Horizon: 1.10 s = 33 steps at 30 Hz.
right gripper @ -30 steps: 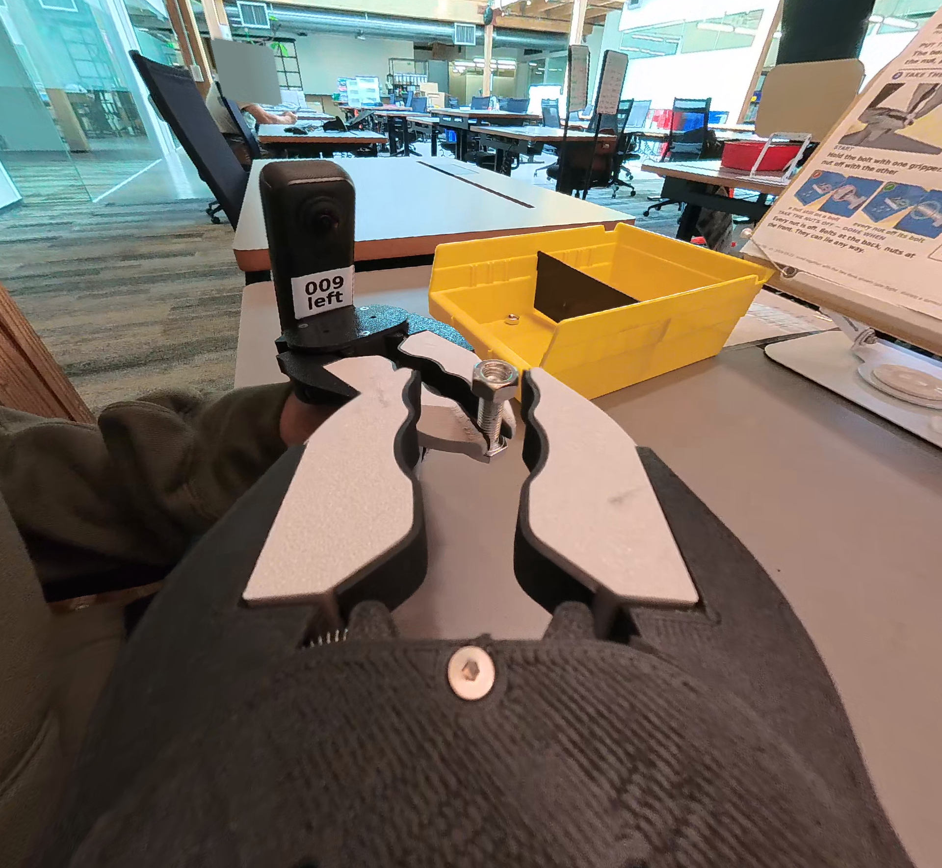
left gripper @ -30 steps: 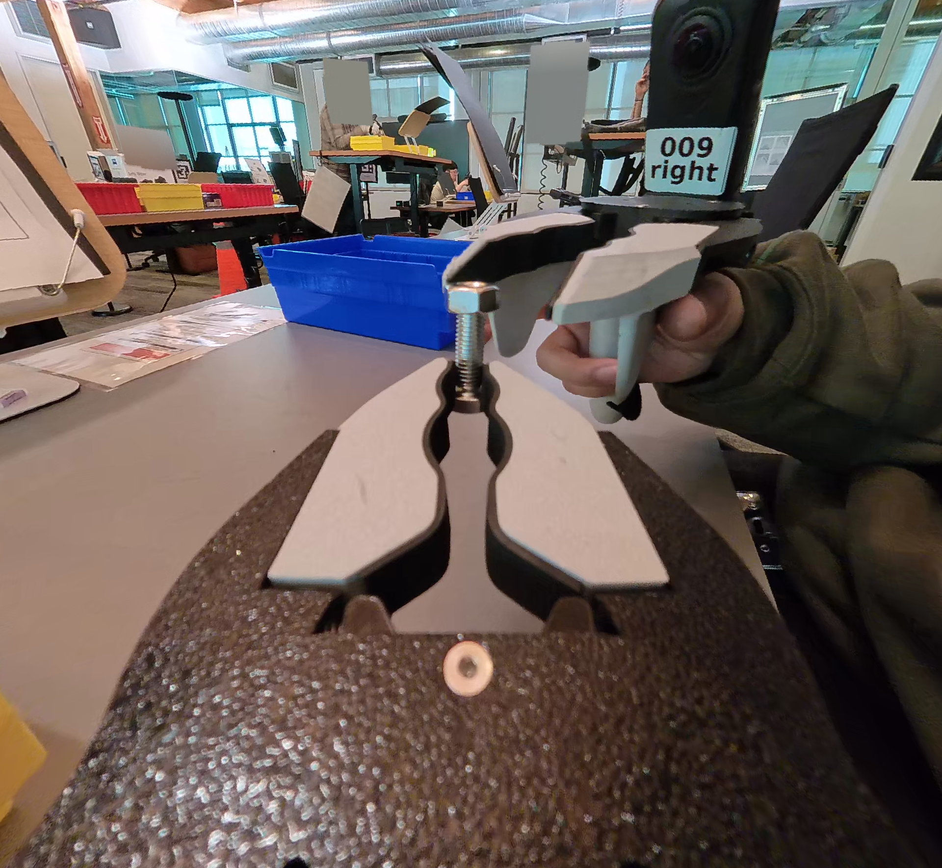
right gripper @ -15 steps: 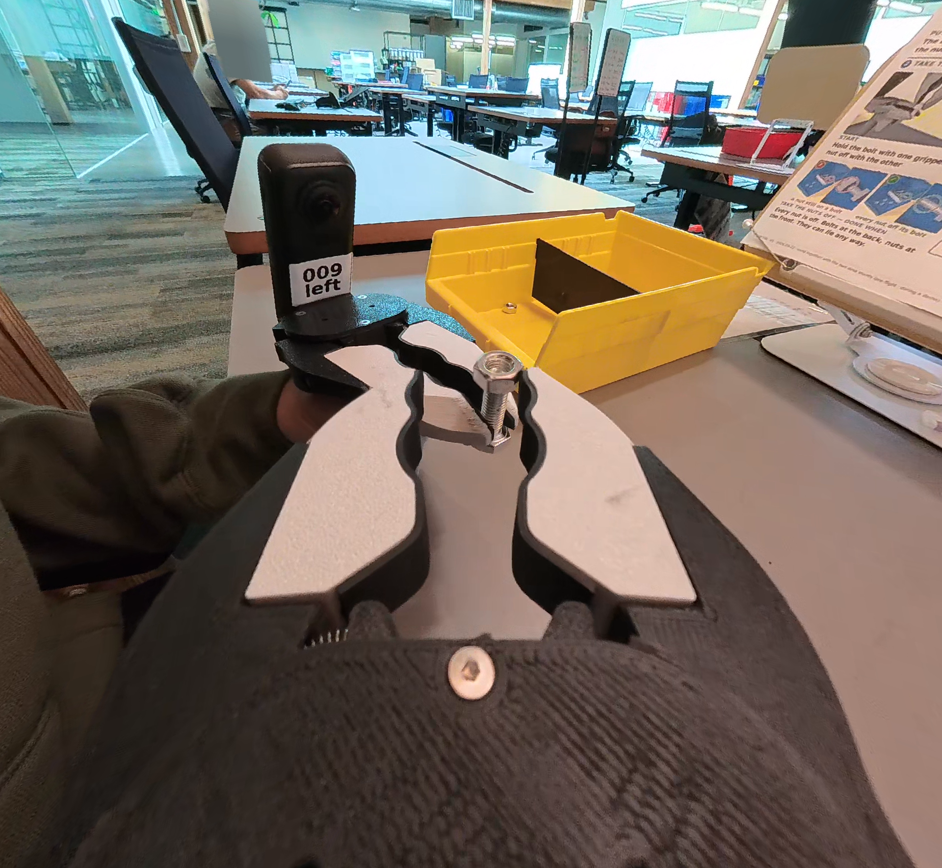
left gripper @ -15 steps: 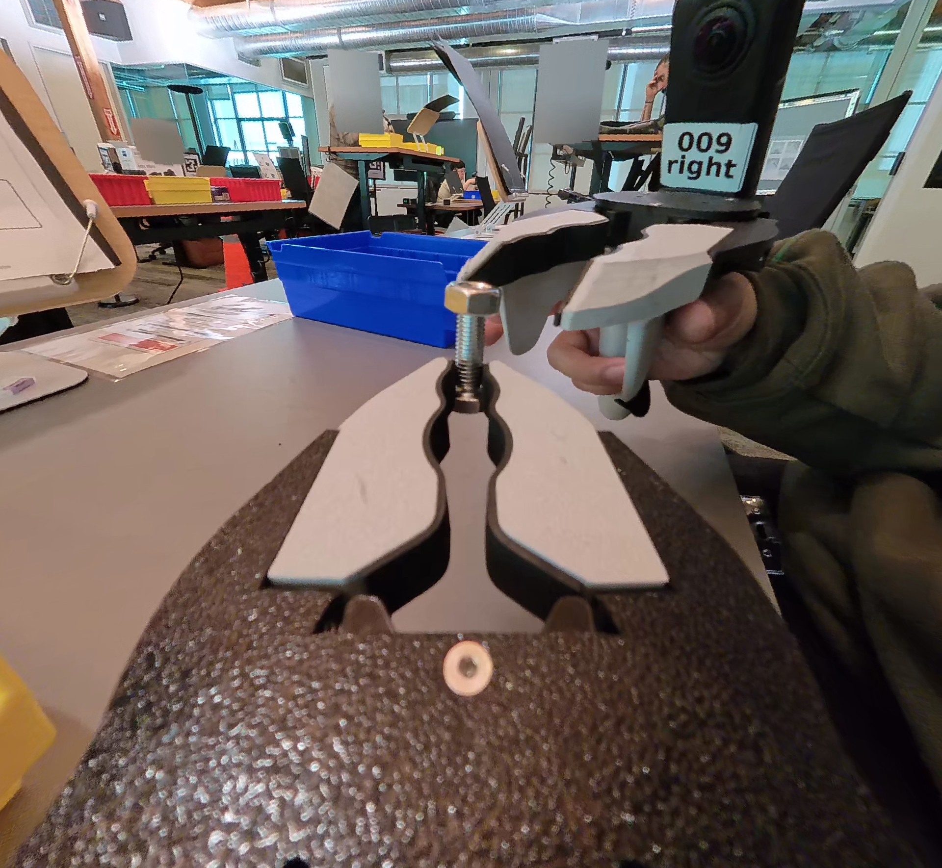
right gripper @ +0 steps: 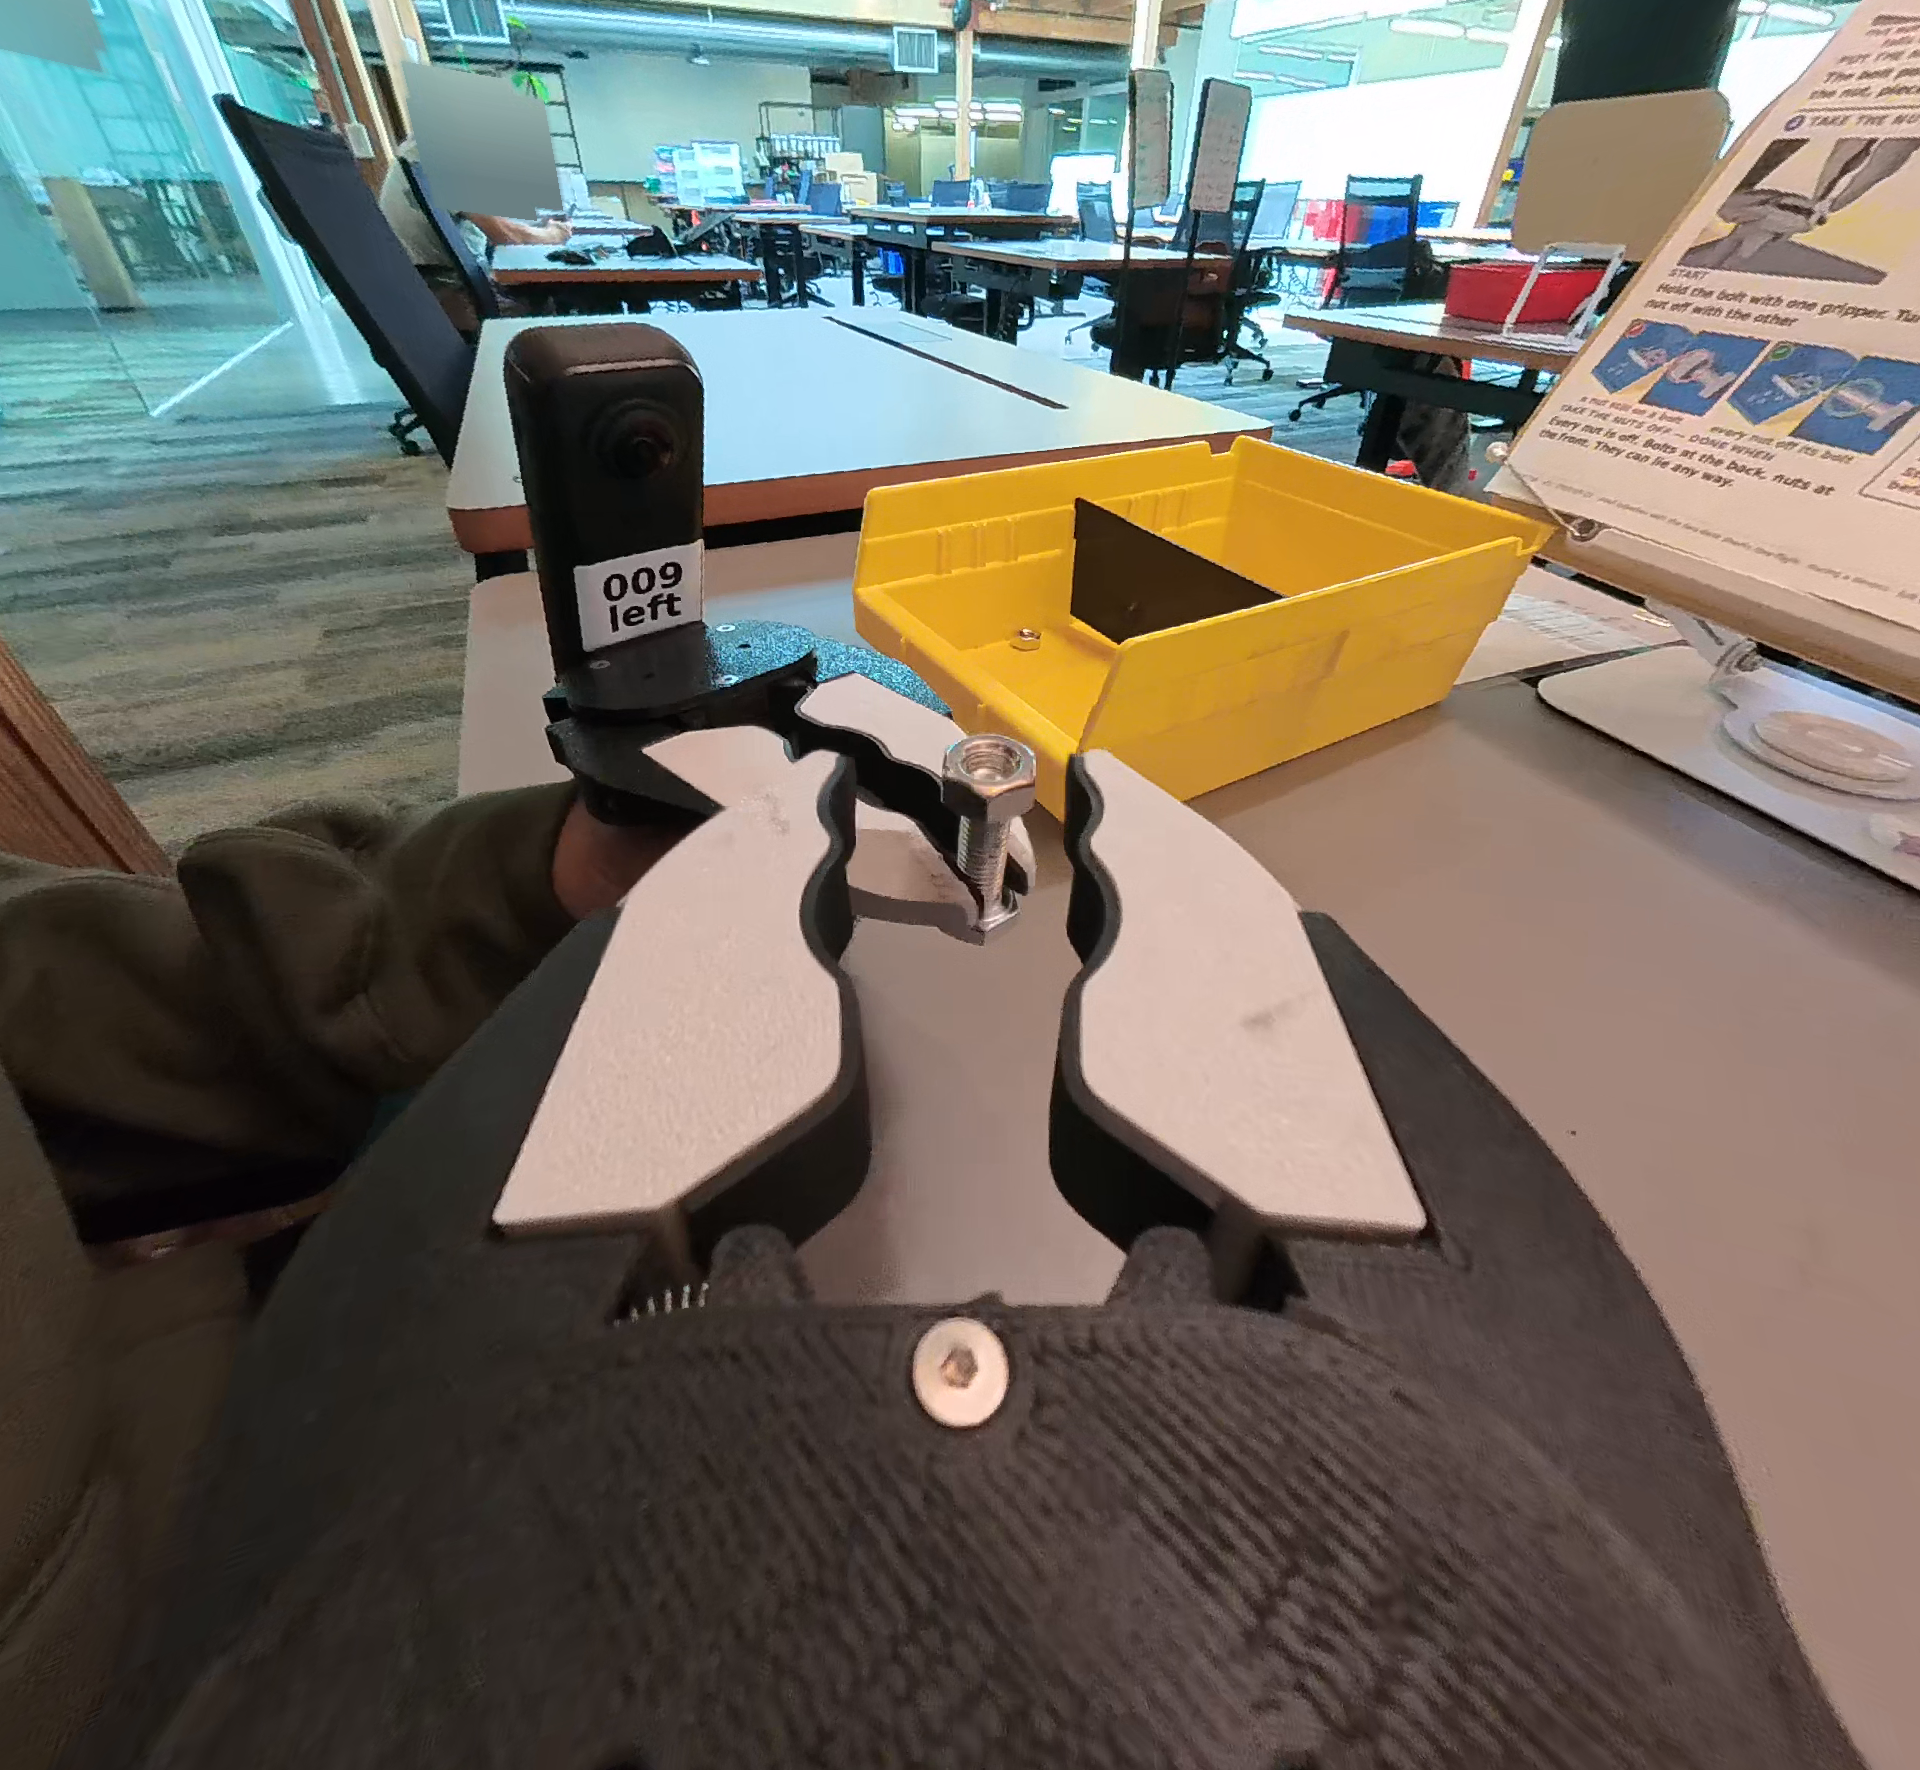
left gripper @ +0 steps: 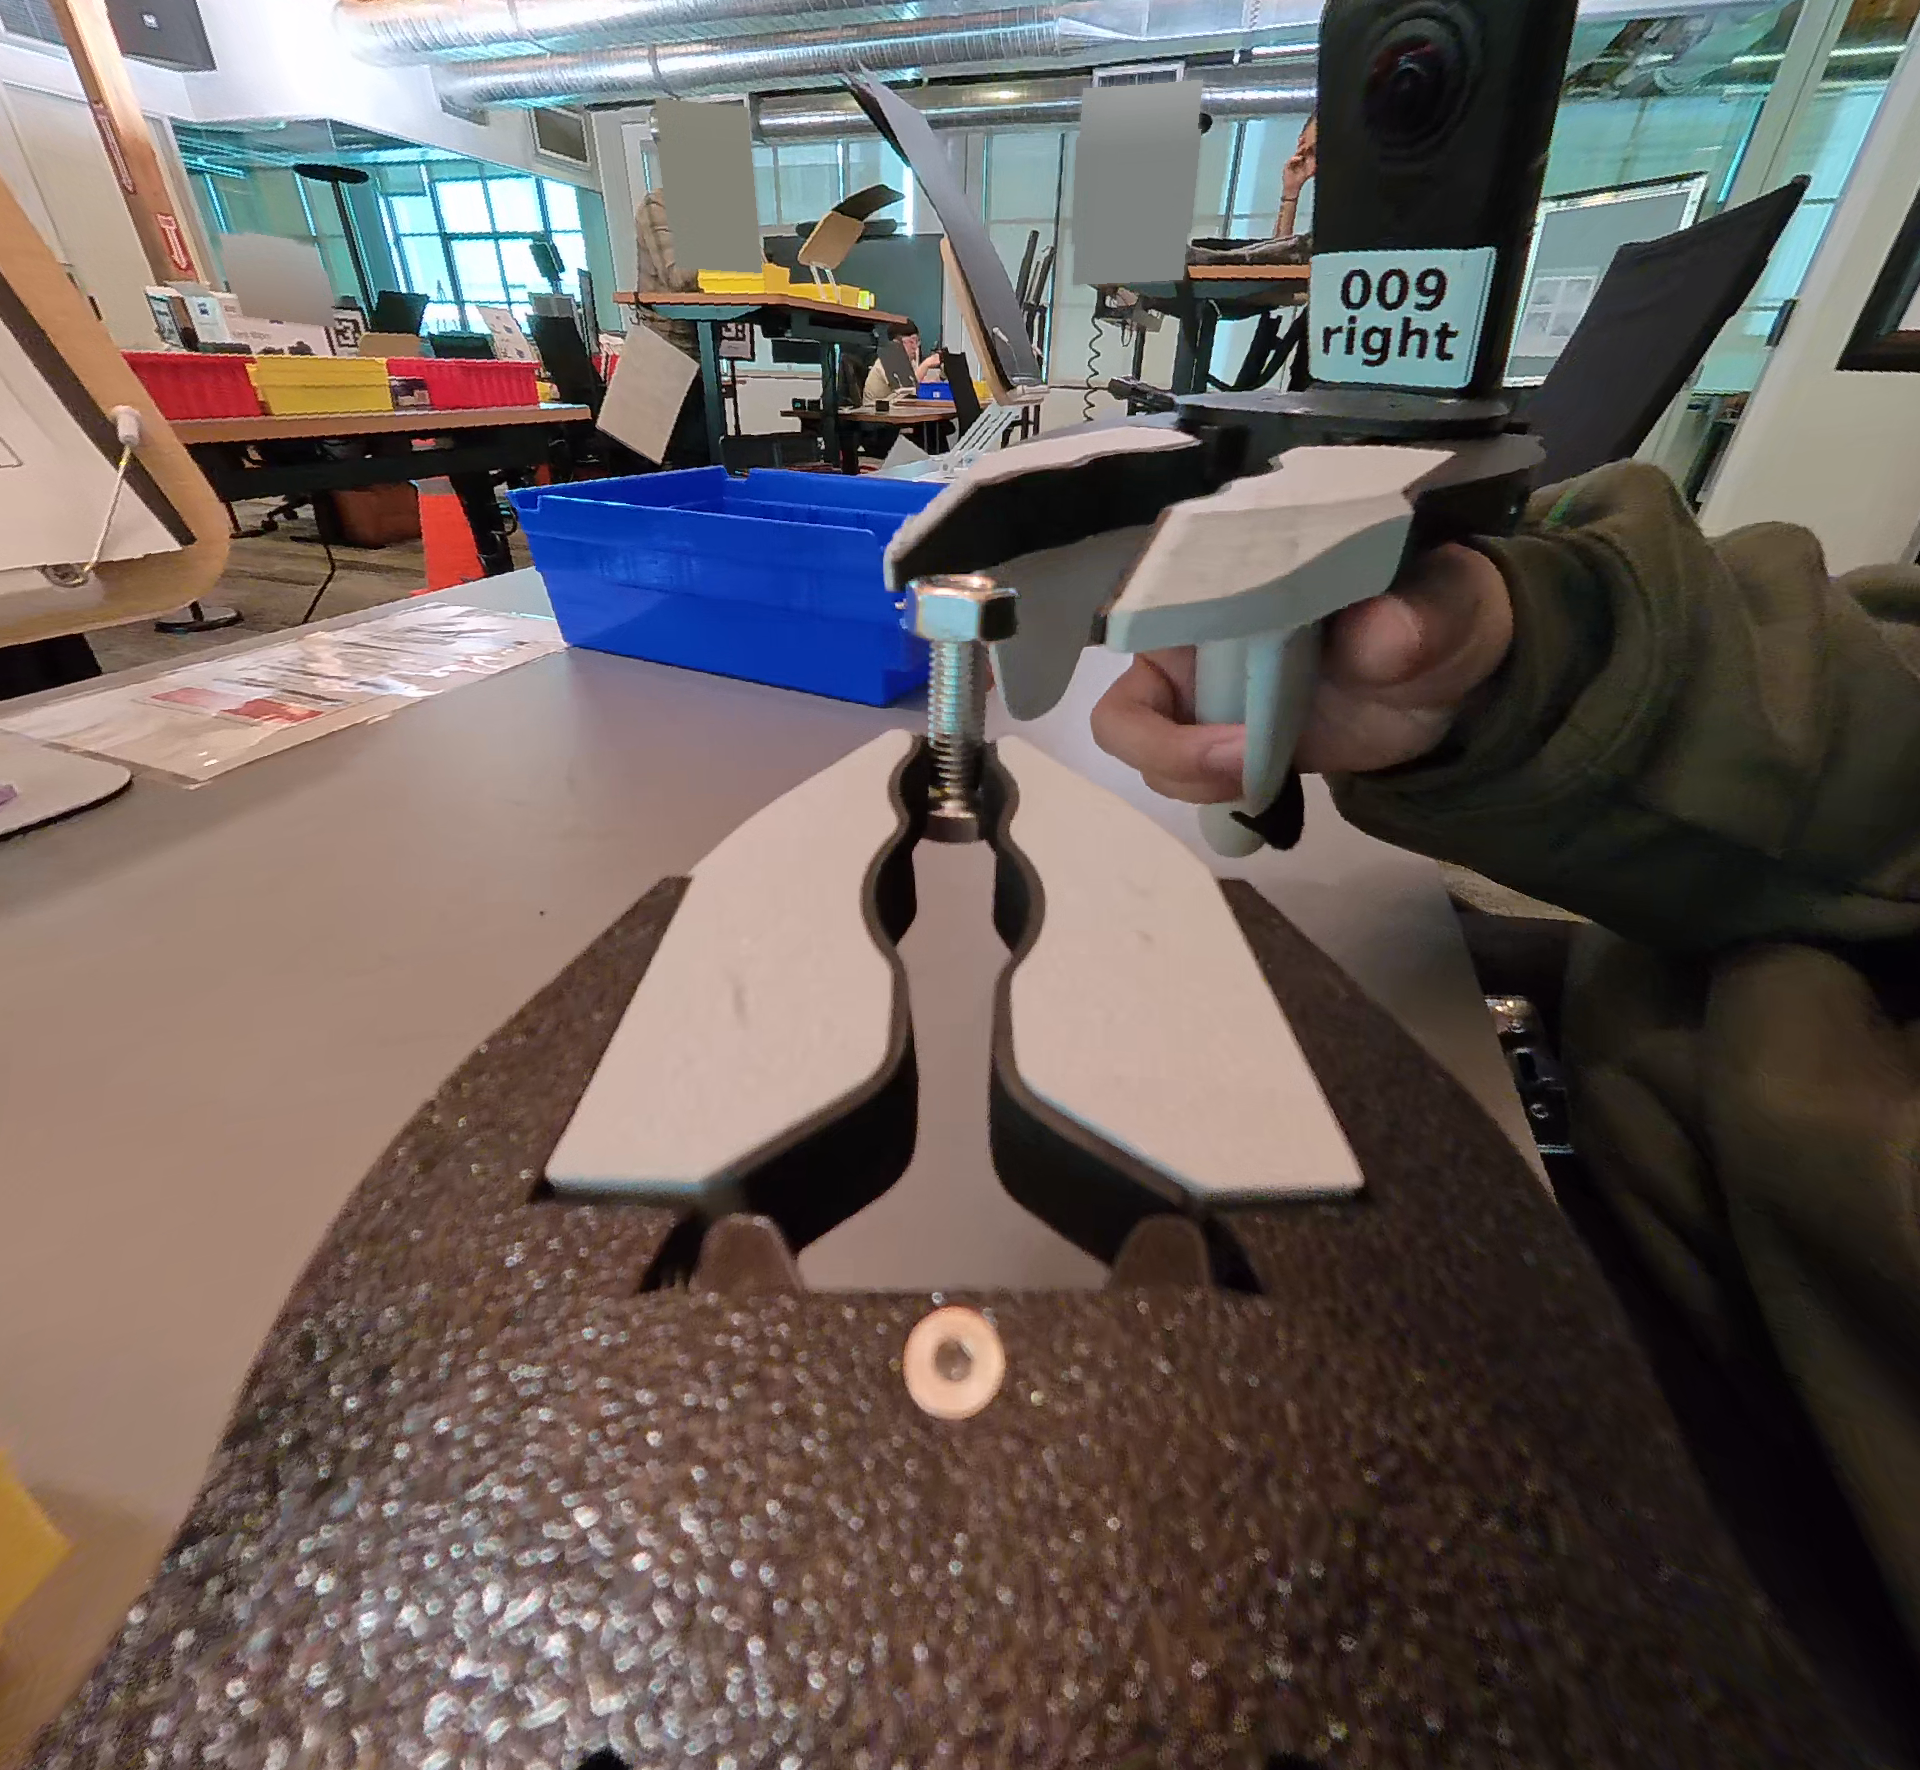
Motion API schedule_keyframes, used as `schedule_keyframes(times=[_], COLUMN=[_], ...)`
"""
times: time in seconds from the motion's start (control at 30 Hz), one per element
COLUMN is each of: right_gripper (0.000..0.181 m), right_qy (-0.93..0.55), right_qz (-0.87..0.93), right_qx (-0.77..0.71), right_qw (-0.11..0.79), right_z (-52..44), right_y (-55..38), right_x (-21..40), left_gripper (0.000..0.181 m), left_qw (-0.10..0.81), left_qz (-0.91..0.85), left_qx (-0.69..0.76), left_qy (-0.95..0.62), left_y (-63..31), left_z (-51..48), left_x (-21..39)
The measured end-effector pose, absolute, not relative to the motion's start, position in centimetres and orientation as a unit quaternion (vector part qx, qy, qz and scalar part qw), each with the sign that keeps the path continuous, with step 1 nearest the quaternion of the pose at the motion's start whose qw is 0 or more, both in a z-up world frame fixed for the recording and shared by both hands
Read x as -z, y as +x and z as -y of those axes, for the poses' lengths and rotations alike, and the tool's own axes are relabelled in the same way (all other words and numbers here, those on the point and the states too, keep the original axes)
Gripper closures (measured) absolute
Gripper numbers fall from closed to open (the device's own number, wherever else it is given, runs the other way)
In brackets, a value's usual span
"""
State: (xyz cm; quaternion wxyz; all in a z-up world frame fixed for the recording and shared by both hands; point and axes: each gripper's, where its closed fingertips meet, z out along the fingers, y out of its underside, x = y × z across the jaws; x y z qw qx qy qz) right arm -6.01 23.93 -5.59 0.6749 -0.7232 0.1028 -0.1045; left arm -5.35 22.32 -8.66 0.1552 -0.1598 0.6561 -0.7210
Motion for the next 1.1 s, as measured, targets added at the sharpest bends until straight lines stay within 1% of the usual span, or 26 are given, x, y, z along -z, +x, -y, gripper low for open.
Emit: schedule_keyframes(times=[0.13, 0.53, 0.73, 0.83, 0.93, 1.03, 1.1], right_gripper=[0.146, 0.149, 0.130, 0.134, 0.134, 0.146, 0.143], right_qy=[-0.727, -0.733, -0.722, -0.727, -0.732, -0.739, -0.733], right_qz=[-0.096, -0.086, -0.116, -0.100, -0.096, -0.092, -0.102], right_qx=[0.098, 0.096, 0.101, 0.086, 0.093, 0.078, 0.083], right_qw=[0.673, 0.668, 0.674, 0.674, 0.668, 0.663, 0.668], right_z=[-24.1, -23.8, -24.2, -24.8, -24.7, -24.3, -24.1], right_y=[-6.3, -6.7, -5.9, -6.6, -6.6, -6.7, -6.4], right_x=[5.7, 5.9, 5.9, 6.0, 6.1, 6.4, 6.3], left_gripper=[0.172, 0.172, 0.172, 0.172, 0.172, 0.172, 0.172], left_qw=[0.157, 0.164, 0.156, 0.160, 0.171, 0.174, 0.172], left_qz=[-0.655, -0.649, -0.657, -0.656, -0.650, -0.642, -0.645], left_qx=[0.722, 0.721, 0.720, 0.719, 0.718, 0.719, 0.719], left_qy=[-0.162, -0.177, -0.158, -0.164, -0.183, -0.198, -0.193], left_y=[-5.3, -4.9, -5.4, -5.2, -4.7, -4.3, -4.4], left_z=[-22.4, -22.9, -22.3, -22.5, -23.1, -23.6, -23.4], left_x=[8.6, 8.6, 8.6, 8.7, 8.7, 8.6, 8.6])
